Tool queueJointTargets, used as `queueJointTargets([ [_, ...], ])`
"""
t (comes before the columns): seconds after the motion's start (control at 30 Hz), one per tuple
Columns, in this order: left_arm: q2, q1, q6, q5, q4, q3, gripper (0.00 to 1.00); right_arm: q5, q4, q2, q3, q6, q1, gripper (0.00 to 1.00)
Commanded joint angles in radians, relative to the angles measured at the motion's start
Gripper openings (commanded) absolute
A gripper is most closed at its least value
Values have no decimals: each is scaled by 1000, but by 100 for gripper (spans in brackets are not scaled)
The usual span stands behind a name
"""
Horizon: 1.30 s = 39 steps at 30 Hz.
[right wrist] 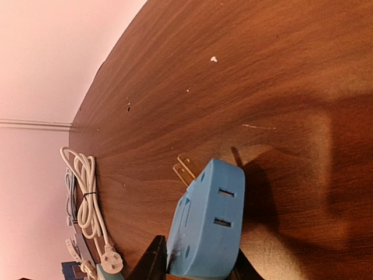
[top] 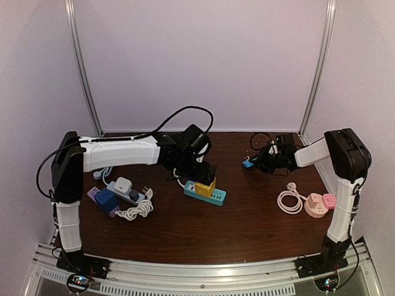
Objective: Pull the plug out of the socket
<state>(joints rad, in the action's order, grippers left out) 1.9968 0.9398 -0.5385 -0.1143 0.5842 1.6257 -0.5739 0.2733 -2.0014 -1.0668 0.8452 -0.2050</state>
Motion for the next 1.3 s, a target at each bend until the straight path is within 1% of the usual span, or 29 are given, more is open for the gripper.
queueJointTargets([
  [0.0, 45, 10, -38, -46, 37, 43, 91, 20, -22, 34, 14, -20, -2, 36],
  [0.27, 92, 16, -45, -60, 79, 104, 91, 48, -51, 89, 55, -40, -5, 58],
  [0.43, 99, 20, -43, -59, 95, 111, 90, 84, -89, 170, 90, -71, -25, 66],
  [0.7, 101, 35, -37, -54, 114, 132, 89, 114, -117, 280, 144, -109, -102, 68],
  [0.9, 116, 41, -57, -100, 141, 132, 82, 170, -153, 343, 170, -153, -192, 67],
  [0.97, 125, 43, -62, -97, 144, 134, 79, 181, -141, 362, 191, -143, -217, 66],
  [1.07, 142, 46, -74, -103, 154, 143, 76, 172, -112, 371, 215, -109, -261, 60],
  [1.13, 150, 47, -80, -111, 154, 143, 75, 156, -76, 362, 227, -73, -294, 52],
  [1.17, 153, 48, -83, -114, 153, 144, 73, 134, -46, 356, 236, -49, -310, 44],
  [1.27, 159, 48, -89, -117, 154, 150, 68, 88, 52, 331, 269, 32, -348, 32],
])
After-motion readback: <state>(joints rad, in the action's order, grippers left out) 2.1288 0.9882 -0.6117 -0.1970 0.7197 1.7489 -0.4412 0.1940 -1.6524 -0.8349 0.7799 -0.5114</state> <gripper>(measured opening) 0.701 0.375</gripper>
